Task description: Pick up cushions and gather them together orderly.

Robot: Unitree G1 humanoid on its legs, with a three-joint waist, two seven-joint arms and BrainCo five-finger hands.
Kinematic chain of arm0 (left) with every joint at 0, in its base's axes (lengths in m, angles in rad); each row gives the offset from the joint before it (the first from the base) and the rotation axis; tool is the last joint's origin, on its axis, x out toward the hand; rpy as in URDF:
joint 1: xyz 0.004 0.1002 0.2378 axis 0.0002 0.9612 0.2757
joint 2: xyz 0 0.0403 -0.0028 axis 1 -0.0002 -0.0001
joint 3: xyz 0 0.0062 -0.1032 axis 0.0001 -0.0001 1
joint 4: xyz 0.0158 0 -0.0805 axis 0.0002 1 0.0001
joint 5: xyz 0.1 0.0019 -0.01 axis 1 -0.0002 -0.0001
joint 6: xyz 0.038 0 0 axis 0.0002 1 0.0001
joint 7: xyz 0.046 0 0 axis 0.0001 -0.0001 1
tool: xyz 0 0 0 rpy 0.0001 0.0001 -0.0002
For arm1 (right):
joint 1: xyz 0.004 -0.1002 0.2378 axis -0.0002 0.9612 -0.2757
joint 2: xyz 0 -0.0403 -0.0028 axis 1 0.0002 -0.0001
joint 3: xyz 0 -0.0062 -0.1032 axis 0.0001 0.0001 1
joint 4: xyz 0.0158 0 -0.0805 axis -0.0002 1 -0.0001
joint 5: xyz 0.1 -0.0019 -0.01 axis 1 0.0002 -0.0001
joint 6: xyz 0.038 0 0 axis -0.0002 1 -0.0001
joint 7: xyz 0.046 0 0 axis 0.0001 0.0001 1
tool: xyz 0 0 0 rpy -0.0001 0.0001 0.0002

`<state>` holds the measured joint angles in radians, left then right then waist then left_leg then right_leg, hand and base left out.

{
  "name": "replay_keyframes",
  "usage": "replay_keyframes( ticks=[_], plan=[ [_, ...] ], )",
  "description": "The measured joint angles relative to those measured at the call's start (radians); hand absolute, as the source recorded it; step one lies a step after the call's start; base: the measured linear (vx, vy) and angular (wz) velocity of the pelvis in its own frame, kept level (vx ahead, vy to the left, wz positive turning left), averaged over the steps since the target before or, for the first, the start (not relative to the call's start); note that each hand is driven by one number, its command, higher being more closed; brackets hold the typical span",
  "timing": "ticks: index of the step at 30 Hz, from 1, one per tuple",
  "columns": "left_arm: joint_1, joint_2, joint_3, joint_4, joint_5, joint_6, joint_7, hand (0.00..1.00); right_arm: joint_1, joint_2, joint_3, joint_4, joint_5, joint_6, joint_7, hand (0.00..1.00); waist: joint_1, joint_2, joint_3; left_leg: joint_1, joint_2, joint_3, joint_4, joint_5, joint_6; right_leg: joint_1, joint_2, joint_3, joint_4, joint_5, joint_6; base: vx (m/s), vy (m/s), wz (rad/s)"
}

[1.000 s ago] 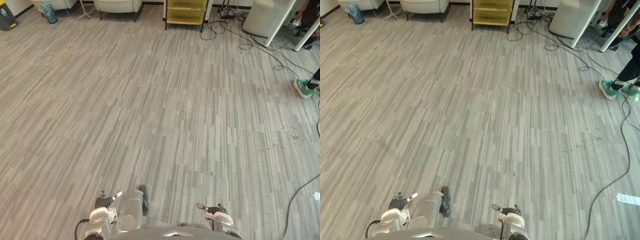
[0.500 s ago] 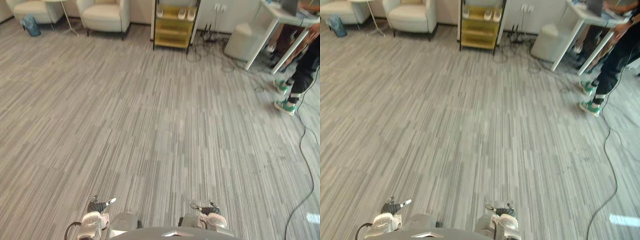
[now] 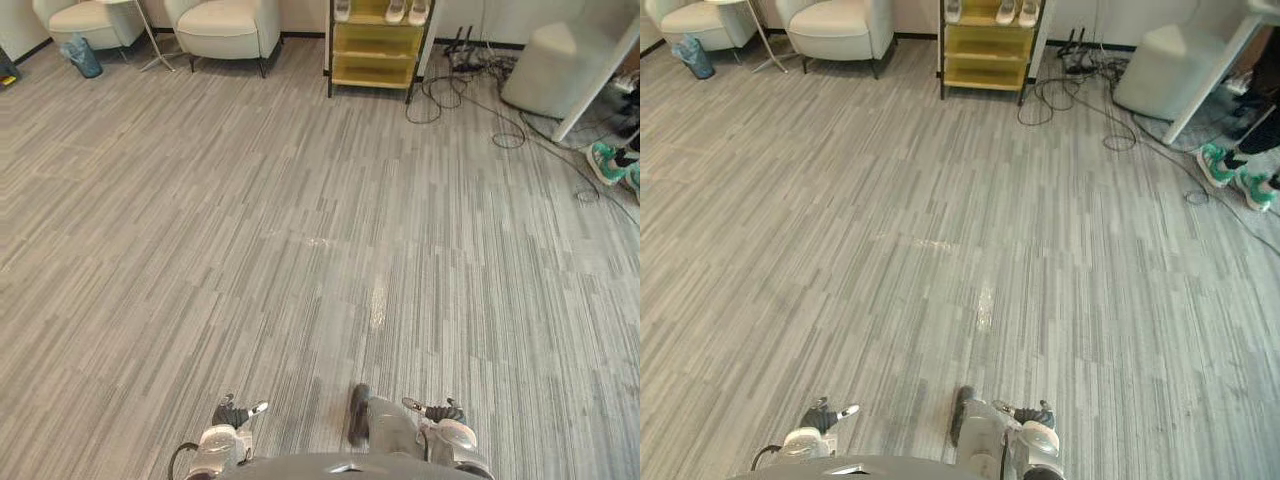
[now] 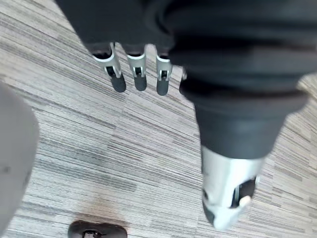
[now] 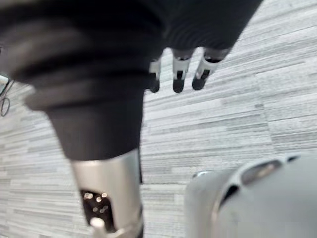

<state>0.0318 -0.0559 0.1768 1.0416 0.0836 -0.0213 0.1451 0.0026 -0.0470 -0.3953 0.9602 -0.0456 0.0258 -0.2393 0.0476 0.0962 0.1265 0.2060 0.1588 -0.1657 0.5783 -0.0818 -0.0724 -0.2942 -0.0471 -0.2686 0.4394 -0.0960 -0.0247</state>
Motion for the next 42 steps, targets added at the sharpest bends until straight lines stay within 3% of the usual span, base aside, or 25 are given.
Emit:
replay_keyframes(
  ticks=[1,2,3,4,6,8,10,11,12,14,18,21,28,32,33,34,36,38,39,40,42],
  plan=[
    [0.0,0.004,0.0,-0.003,0.0,0.0,0.0,0.0,0.001,0.0,0.004,0.002,0.0,0.0,0.0,0.0,-0.001,0.0,0.0,-0.032,0.003,-0.007,0.07,0.069,-0.02,0.031,0.007,-0.012,-0.018,-0.011,-0.001,0.46,-0.162,0.55],
    [0.002,0.013,-0.004,-0.008,-0.001,-0.001,-0.004,0.0,0.01,-0.001,0.032,0.011,0.0,0.001,0.002,0.0,0.007,-0.005,0.004,-0.119,0.023,0.006,0.25,0.161,-0.042,0.111,0.026,-0.029,-0.073,-0.027,-0.01,0.35,-0.104,0.34],
    [0.002,0.017,-0.005,-0.011,-0.002,-0.001,-0.007,0.0,0.013,-0.001,0.041,0.02,0.001,0.0,0.003,0.0,0.009,-0.005,0.005,-0.166,0.039,0.031,0.345,0.123,-0.028,0.141,0.033,-0.032,-0.096,-0.04,-0.024,0.5,-0.106,0.32],
    [0.002,0.025,-0.007,-0.019,-0.004,-0.001,-0.008,0.0,0.012,-0.004,0.044,0.043,0.001,0.0,0.007,0.0,0.013,-0.003,0.005,-0.249,0.062,0.096,0.477,0.034,0.009,0.197,0.041,-0.044,-0.133,-0.045,-0.026,0.4,-0.056,0.16],
    [0.005,0.037,-0.021,-0.035,-0.012,-0.004,-0.008,0.0,0.011,-0.008,0.048,0.054,0.002,0.0,0.009,0.0,0.025,-0.004,0.007,-0.339,0.071,0.172,0.527,-0.062,0.038,0.269,0.043,-0.043,-0.187,-0.037,-0.012,0.39,-0.016,0.03],
    [0.004,0.039,-0.026,-0.047,-0.014,-0.007,-0.008,0.0,0.01,-0.014,0.047,0.078,0.005,0.0,0.009,0.0,0.032,-0.001,0.011,-0.404,0.067,0.214,0.473,-0.136,0.036,0.334,0.038,-0.043,-0.234,-0.031,-0.003,0.31,0.052,-0.01],
    [0.002,0.045,-0.051,-0.054,-0.022,-0.02,-0.008,0.0,0.001,-0.011,0.034,0.08,0.013,0.0,0.006,0.0,0.034,-0.006,0.02,-0.437,0.026,0.244,0.22,-0.188,0.016,0.404,0.009,-0.043,-0.283,-0.025,0.025,0.32,0.174,0.05],
    [0.002,0.047,-0.068,-0.052,-0.021,-0.021,-0.006,0.0,0.014,-0.013,0.029,0.077,0.013,-0.001,0.001,0.0,0.031,0.002,0.021,-0.432,-0.004,0.243,-0.011,-0.149,0.005,0.415,-0.004,-0.04,-0.281,-0.036,0.058,0.27,0.213,0.07],
    [0.002,0.044,-0.079,-0.049,-0.021,-0.021,-0.006,0.0,0.013,-0.023,0.028,0.072,0.014,-0.002,-0.001,0.0,0.031,0.02,0.019,-0.431,-0.012,0.229,-0.123,-0.063,0.015,0.415,0.005,-0.034,-0.276,-0.049,0.08,0.2,0.188,0.11],
    [-0.011,0.064,-0.073,-0.053,-0.035,-0.025,-0.006,0.0,0.016,0.003,0.038,0.072,0.017,-0.001,-0.012,0.0,0.038,-0.042,0.033,-0.375,-0.096,0.247,-0.226,-0.035,0.038,0.417,-0.047,0.043,-0.302,-0.056,0.087,0.19,0.154,0.32],
    [-0.02,0.067,-0.034,-0.052,-0.043,-0.023,-0.004,0.0,0.01,0.016,0.038,0.065,0.017,-0.001,-0.012,0.0,0.057,-0.057,0.043,-0.361,-0.116,0.254,-0.206,-0.051,0.061,0.45,-0.059,0.089,-0.335,-0.036,0.081,0.2,0.096,0.09],
    [-0.013,0.071,-0.002,-0.051,-0.043,-0.019,-0.005,0.0,0.014,0.035,0.039,0.038,0.016,-0.001,-0.011,0.0,0.062,-0.062,0.041,-0.324,-0.104,0.272,-0.188,-0.089,0.054,0.473,-0.058,0.125,-0.328,-0.036,0.088,0.1,0.006,-0.29],
    [-0.004,0.083,-0.009,-0.044,-0.042,-0.015,-0.019,0.0,0.024,0.018,0.037,0.074,0.002,0.001,-0.009,0.0,0.062,-0.073,0.013,-0.332,-0.118,0.315,-0.161,-0.143,0.06,0.437,-0.08,0.206,-0.314,-0.093,0.139,0.0,0.019,-0.25],
    [0.004,0.1,-0.046,-0.042,-0.041,-0.01,-0.022,0.0,0.035,0.015,0.03,0.086,-0.002,0.01,-0.002,0.0,0.064,-0.08,-0.012,-0.326,-0.167,0.291,-0.161,-0.188,0.082,0.37,-0.113,0.236,-0.186,-0.143,0.156,0.04,0.094,-0.28],
    [0.006,0.105,-0.062,-0.035,-0.041,-0.007,-0.022,0.0,0.033,0.007,0.029,0.079,-0.001,0.011,0.007,0.0,0.059,-0.068,-0.018,-0.323,-0.17,0.287,-0.164,-0.19,0.089,0.303,-0.116,0.238,-0.056,-0.144,0.156,0.08,0.108,-0.22],
    [0.006,0.114,-0.074,-0.03,-0.041,-0.006,-0.023,0.0,0.029,0.003,0.029,0.077,0.0,0.007,0.011,0.0,0.052,-0.069,-0.017,-0.312,-0.172,0.286,-0.165,-0.186,0.103,0.241,-0.123,0.234,0.078,-0.142,0.152,0.06,0.084,-0.1],
    [0.007,0.117,-0.081,-0.028,-0.04,-0.003,-0.023,0.0,0.027,0.004,0.029,0.08,-0.001,0.006,0.011,0.0,0.046,-0.062,-0.015,-0.29,-0.167,0.274,-0.165,-0.19,0.108,0.222,-0.12,0.225,0.125,-0.167,0.126,0.11,0.012,0.16],
    [0.012,0.133,-0.081,-0.009,-0.04,0.0,-0.021,0.0,0.026,0.013,0.036,0.083,-0.001,0.005,0.012,0.0,0.039,-0.07,-0.019,-0.264,-0.156,0.262,-0.163,-0.192,0.108,0.216,-0.088,0.195,0.056,-0.184,0.106,0.16,-0.076,0.28],
    [0.015,0.137,-0.08,-0.005,-0.04,0.0,-0.021,0.0,0.026,0.016,0.038,0.084,-0.001,0.005,0.012,0.0,0.041,-0.074,-0.022,-0.259,-0.155,0.259,-0.16,-0.191,0.107,0.207,-0.071,0.192,-0.002,-0.161,0.092,0.14,-0.102,0.29],
    [0.019,0.138,-0.078,0.003,-0.039,0.001,-0.021,0.0,0.032,0.019,0.033,0.084,-0.001,0.002,0.012,0.0,0.033,-0.08,-0.034,-0.257,-0.162,0.229,-0.166,-0.188,0.095,0.211,-0.048,0.19,-0.047,-0.123,0.102,0.14,-0.082,0.14],
    [0.022,0.133,-0.074,0.015,-0.039,0.001,-0.021,0.0,0.036,0.013,0.027,0.086,0.0,0.0,0.012,0.0,0.036,-0.062,-0.047,-0.256,-0.152,0.216,-0.195,-0.183,0.087,0.217,-0.04,0.178,-0.087,-0.107,0.095,0.12,-0.071,0.05]
  ],
)
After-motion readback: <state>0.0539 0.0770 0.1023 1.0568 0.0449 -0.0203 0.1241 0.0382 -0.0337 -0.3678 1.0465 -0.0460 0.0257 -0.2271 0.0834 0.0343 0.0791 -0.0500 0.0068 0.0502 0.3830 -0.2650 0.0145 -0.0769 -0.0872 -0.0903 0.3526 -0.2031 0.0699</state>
